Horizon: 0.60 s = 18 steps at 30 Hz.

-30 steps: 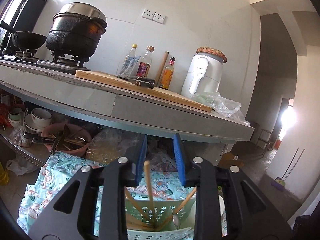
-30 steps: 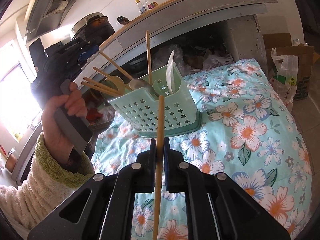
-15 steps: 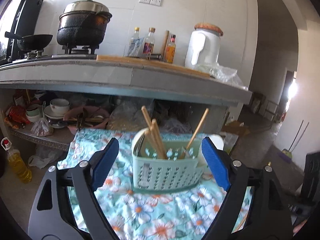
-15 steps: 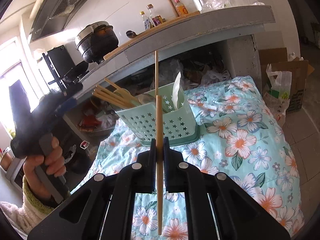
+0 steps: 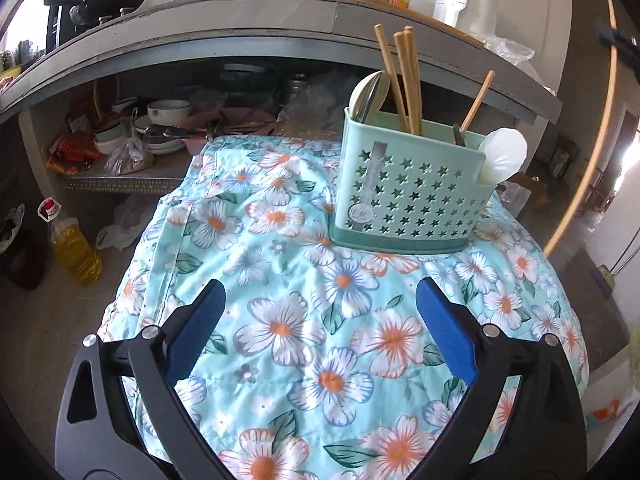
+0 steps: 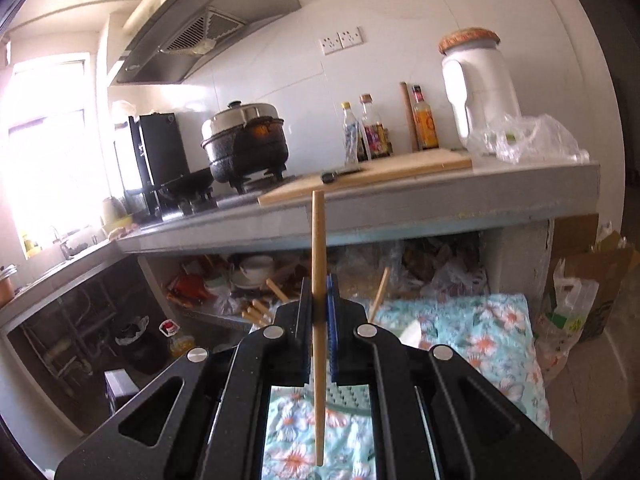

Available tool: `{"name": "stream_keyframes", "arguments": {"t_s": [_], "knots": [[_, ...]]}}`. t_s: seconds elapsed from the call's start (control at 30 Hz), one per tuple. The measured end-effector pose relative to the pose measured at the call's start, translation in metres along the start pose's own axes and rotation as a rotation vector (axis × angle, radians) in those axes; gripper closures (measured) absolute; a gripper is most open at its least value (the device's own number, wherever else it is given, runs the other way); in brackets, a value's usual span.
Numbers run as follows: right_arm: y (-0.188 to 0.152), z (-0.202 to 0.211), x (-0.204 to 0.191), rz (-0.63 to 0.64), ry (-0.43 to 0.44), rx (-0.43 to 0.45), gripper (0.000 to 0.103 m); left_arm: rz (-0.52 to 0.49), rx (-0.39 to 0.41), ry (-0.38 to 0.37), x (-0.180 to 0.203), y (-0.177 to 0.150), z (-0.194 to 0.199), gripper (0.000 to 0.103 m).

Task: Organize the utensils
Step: 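Lower the right tool's chopstick into the holder and open the right tool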

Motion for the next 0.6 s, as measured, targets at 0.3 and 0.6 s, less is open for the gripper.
{"name": "stream_keyframes", "arguments": {"t_s": [0.3,0.6], "knots": [[0.052,-0.061,-0.025,0.117,-0.005,0.082,0.096,0.009,0.006,0.035,-0.011,-0.002,-0.005,0.009],[0.008,-0.139,0.004,0.132,-0.073,-0.018,0.096,0.042,0.013,0.052,-0.018,-0.006,-0.005,0.009]]}}
Point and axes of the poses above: each gripper's, at about its wrist camera, not at the fingertips, and z roughly against the way its jaws point, x to its right, y to its top, the point moved 4 cm from there along -z, roughly the way its jaws point, and after that the axes turned 4 degrees about y, right-handed, at the moved point
